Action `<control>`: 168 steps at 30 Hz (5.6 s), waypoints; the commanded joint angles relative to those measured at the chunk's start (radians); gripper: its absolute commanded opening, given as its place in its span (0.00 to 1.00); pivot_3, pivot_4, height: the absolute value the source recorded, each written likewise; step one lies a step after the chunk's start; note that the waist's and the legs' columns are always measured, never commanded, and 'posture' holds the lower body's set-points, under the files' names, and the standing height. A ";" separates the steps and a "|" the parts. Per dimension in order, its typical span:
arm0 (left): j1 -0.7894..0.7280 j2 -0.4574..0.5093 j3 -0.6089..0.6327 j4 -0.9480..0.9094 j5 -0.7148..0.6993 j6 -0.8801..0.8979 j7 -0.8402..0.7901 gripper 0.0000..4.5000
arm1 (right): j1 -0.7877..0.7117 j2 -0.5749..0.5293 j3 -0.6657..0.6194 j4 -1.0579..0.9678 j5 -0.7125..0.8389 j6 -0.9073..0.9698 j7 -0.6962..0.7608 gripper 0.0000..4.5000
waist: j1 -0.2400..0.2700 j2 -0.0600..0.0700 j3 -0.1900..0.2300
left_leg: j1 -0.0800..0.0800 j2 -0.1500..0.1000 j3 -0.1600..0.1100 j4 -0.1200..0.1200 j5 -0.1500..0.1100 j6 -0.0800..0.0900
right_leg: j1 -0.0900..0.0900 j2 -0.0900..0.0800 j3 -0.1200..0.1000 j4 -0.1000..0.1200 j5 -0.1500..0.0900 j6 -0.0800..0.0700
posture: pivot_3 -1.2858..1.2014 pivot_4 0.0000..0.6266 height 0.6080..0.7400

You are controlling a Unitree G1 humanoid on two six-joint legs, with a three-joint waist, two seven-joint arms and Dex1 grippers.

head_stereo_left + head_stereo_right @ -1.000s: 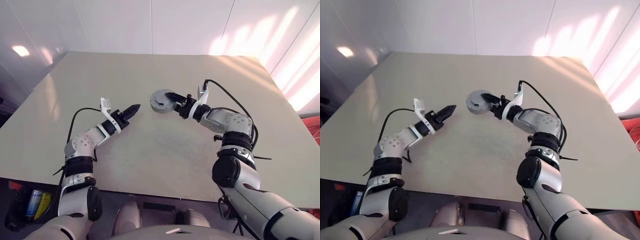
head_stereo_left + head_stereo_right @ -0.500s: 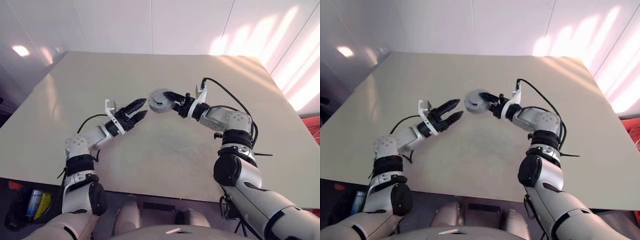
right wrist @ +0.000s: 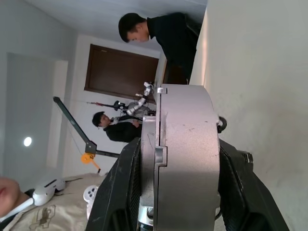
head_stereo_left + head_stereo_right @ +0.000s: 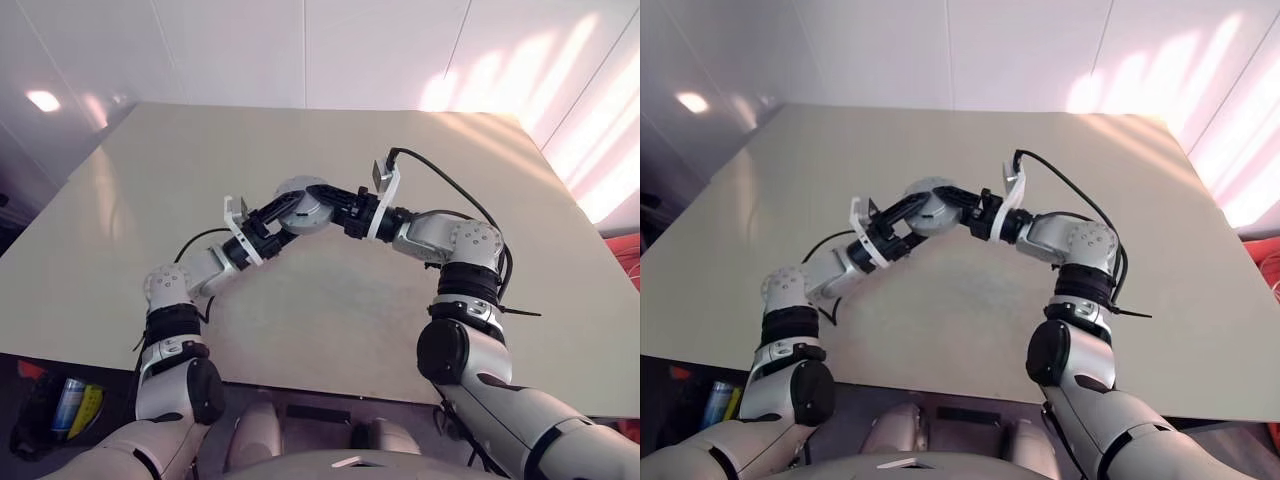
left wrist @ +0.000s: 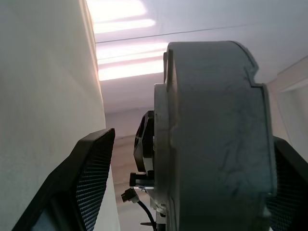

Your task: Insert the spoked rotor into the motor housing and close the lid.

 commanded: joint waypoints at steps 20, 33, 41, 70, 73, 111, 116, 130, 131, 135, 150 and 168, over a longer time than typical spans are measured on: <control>0.022 0.018 -0.060 -0.123 -0.036 -0.066 -0.032 0.62 | -0.053 -0.074 0.013 0.111 0.001 -0.134 0.017 0.46 | -0.001 0.000 0.000 | 0.001 -0.001 -0.002 0.001 0.001 -0.001 | 0.002 0.000 0.000 0.000 0.001 0.001 | 0.52 0.00 1.00; 0.043 0.032 -0.102 -0.148 0.029 -0.202 -0.078 0.62 | -0.044 -0.088 0.045 0.113 -0.014 -0.173 0.031 0.46 | -0.001 0.000 0.000 | 0.001 -0.001 -0.003 0.002 0.001 -0.001 | 0.003 0.000 0.000 0.000 0.001 0.001 | 0.52 0.00 1.00; 0.039 0.037 -0.105 -0.113 -0.021 -0.139 -0.071 0.99 | -0.045 -0.098 0.059 0.117 -0.010 -0.189 0.034 0.46 | -0.001 -0.001 0.000 | 0.001 -0.002 -0.003 0.003 0.001 -0.001 | 0.003 0.000 0.000 0.001 0.001 0.002 | 0.52 0.00 1.00; 0.005 0.025 -0.092 -0.056 -0.014 -0.138 -0.084 0.99 | -0.048 -0.069 0.050 0.045 0.053 -0.100 0.040 0.46 | -0.002 -0.001 0.000 | 0.000 -0.001 -0.006 0.011 0.001 -0.001 | 0.005 0.000 0.000 0.004 0.001 0.002 | 0.52 0.00 1.00; 0.002 0.028 -0.104 -0.048 0.003 -0.135 -0.091 0.99 | -0.049 -0.066 0.049 0.038 0.052 -0.098 0.042 0.46 | -0.002 -0.001 0.000 | 0.000 -0.001 -0.006 0.011 0.001 -0.001 | 0.005 0.000 0.000 0.004 0.001 0.002 | 0.52 0.00 1.00; -0.017 0.030 -0.103 0.028 0.077 -0.203 -0.156 0.48 | -0.009 -0.092 0.138 -0.013 0.006 -0.157 0.134 0.54 | -0.002 -0.001 0.000 | 0.000 -0.001 -0.007 0.013 0.000 -0.001 | 0.006 0.000 0.000 0.005 0.002 0.002 | 0.52 0.00 1.00; -0.016 0.029 -0.101 0.025 0.083 -0.213 -0.158 0.48 | 0.003 -0.097 0.183 -0.039 -0.040 -0.233 0.139 0.91 | -0.002 -0.001 0.000 | 0.000 -0.001 -0.007 0.014 0.000 -0.001 | 0.006 0.000 0.000 0.005 0.002 0.002 | 0.52 0.00 1.00; 0.038 0.051 0.070 -0.036 0.094 -0.517 -0.060 0.48 | 0.003 -0.114 0.184 0.045 -0.140 -0.439 0.107 0.98 | -0.013 -0.001 0.000 | 0.000 -0.001 -0.007 0.014 0.000 0.000 | 0.006 0.000 0.000 0.005 0.002 0.002 | 0.52 0.00 1.00; 0.046 0.056 0.092 -0.042 0.085 -0.532 -0.043 0.48 | 0.004 -0.117 0.185 0.047 -0.141 -0.437 0.109 0.98 | -0.015 -0.001 0.000 | 0.000 -0.001 -0.007 0.014 0.000 0.000 | 0.006 0.000 0.000 0.005 0.002 0.002 | 0.52 0.00 1.00; 0.076 0.061 0.159 -0.045 0.073 -0.597 0.035 0.48 | 0.013 -0.130 0.181 0.047 -0.132 -0.421 0.112 0.98 | -0.022 -0.002 0.000 | 0.000 -0.001 -0.008 0.014 0.000 0.001 | 0.007 0.000 0.000 0.004 0.002 0.002 | 0.52 0.00 1.00; 0.056 0.077 0.201 0.096 0.142 -0.813 0.206 0.48 | 0.018 -0.124 0.200 0.049 -0.138 -0.407 0.120 0.98 | -0.024 -0.006 0.002 | 0.003 -0.001 -0.011 0.015 0.000 0.001 | 0.013 0.000 -0.003 0.001 0.002 0.002 | 0.52 0.00 1.00; 0.023 0.112 0.214 0.145 0.096 -0.810 0.093 0.97 | 0.025 -0.129 0.212 0.049 -0.144 -0.400 0.127 0.99 | -0.026 -0.006 0.002 | 0.004 -0.001 -0.011 0.015 0.000 0.000 | 0.015 0.000 -0.003 0.002 0.003 0.002 | 0.52 0.00 1.00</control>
